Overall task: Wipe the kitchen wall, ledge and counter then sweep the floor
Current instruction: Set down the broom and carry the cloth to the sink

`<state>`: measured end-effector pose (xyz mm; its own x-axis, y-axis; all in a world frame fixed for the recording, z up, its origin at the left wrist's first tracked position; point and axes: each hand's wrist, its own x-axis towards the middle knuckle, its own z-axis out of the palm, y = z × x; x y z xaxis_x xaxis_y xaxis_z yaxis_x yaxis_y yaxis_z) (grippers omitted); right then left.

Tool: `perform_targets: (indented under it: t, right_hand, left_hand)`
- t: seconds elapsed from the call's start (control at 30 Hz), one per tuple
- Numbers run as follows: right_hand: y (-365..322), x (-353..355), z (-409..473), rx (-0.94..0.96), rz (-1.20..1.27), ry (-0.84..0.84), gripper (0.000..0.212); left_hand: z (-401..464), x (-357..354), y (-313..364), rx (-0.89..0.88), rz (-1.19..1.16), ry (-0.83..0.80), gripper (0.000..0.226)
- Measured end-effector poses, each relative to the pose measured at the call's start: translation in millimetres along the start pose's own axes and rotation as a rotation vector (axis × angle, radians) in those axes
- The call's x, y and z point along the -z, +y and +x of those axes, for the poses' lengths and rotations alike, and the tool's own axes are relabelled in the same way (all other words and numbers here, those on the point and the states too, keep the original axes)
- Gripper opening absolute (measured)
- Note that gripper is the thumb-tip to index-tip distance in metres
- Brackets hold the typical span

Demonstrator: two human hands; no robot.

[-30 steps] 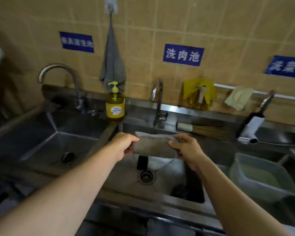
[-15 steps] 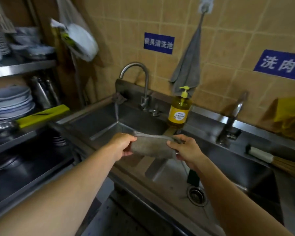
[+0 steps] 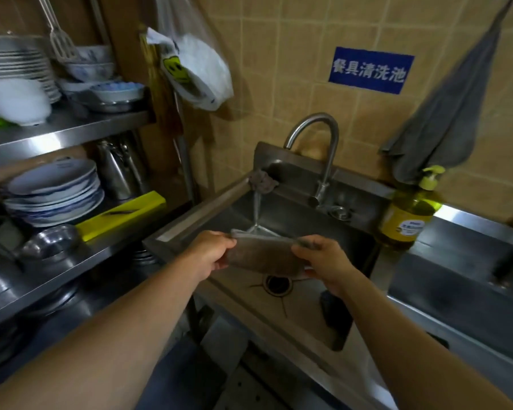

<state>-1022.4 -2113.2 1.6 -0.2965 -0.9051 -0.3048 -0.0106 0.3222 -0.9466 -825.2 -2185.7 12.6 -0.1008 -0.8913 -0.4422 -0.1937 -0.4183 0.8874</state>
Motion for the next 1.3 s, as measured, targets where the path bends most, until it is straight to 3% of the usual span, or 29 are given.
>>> perform_targets:
  t: [0.73,0.9,1.13,1.3]
  right_hand:
    - [-25,-106,203,-0.117,0.000,-0.142,0.027]
    - [-16,-145,246,-0.163,0.034,-0.039,0.026]
    - [-4,-200,290,-0.237,0.121,0.208,0.015]
    - [-1,-229,319,-0.286,0.223,0.341,0.018]
  left_hand:
    - [217,69,39,0.107,-0.104,0.196,0.028]
    - [281,90,41,0.057,0.004,0.175,0.030]
    - [371,115,41,0.083,0.105,0.022,0.034]
    - [416,119,37,0.030,0.209,-0.045,0.027]
